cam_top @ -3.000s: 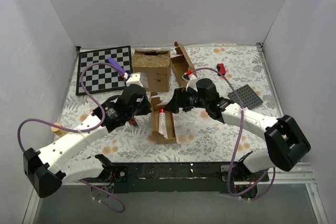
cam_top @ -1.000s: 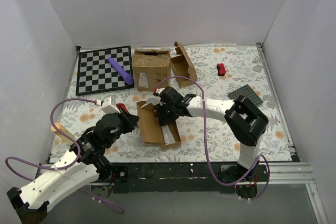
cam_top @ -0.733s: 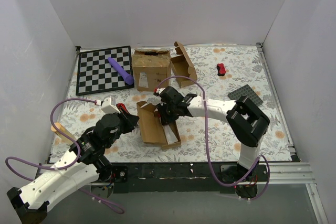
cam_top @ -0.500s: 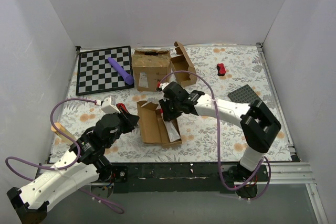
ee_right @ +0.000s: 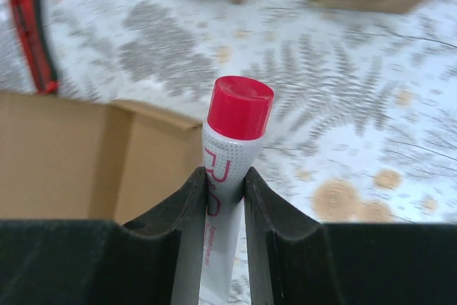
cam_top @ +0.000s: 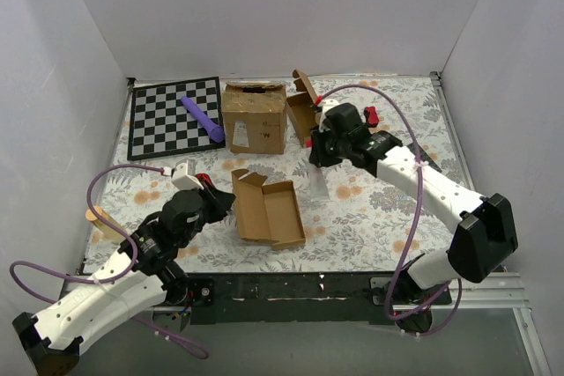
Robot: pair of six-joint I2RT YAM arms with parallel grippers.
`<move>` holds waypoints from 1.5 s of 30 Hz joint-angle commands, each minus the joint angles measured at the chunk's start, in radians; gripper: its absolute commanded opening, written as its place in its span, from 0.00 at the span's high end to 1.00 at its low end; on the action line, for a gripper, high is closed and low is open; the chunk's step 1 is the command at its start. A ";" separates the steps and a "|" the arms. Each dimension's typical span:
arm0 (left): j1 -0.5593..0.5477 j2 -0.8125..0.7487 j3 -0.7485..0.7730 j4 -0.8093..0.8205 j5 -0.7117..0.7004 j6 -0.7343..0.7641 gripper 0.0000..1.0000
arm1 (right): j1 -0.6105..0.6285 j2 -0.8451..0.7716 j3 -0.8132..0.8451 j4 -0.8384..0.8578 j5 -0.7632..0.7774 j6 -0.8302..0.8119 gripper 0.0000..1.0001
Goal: Unpack the express box
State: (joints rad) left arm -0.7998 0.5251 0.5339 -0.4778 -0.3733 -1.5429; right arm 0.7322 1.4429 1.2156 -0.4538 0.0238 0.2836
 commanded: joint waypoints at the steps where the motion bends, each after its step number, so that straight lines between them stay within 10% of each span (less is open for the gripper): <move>1: 0.004 0.009 -0.008 0.036 0.005 0.015 1.00 | -0.164 -0.012 -0.060 -0.003 0.036 -0.053 0.68; 9: 0.004 0.007 -0.011 0.057 0.002 0.026 1.00 | -0.336 0.126 -0.076 0.014 0.038 -0.064 0.68; 20: 0.002 0.021 0.015 0.059 0.001 0.041 0.50 | -0.338 0.251 -0.054 -0.022 0.005 -0.032 0.41; 26: 0.004 0.023 0.081 0.024 -0.049 0.064 0.32 | -0.335 0.062 -0.024 -0.068 0.045 0.008 0.14; 30: 0.004 0.032 0.149 0.010 -0.087 0.096 0.27 | -0.324 -0.193 -0.123 0.035 0.044 0.017 0.10; 34: 0.004 0.105 0.234 -0.061 -0.206 0.050 0.02 | -0.287 -0.386 -0.301 0.226 0.137 -0.047 0.07; 45: 0.004 0.328 0.406 -0.104 -0.105 0.003 0.02 | -0.264 -0.843 -0.735 0.552 0.211 -0.142 0.04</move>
State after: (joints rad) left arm -0.7998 0.8253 0.9234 -0.5503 -0.5091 -1.5227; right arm 0.4606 0.7139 0.5484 -0.1043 0.1860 0.1848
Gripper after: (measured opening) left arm 0.981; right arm 0.954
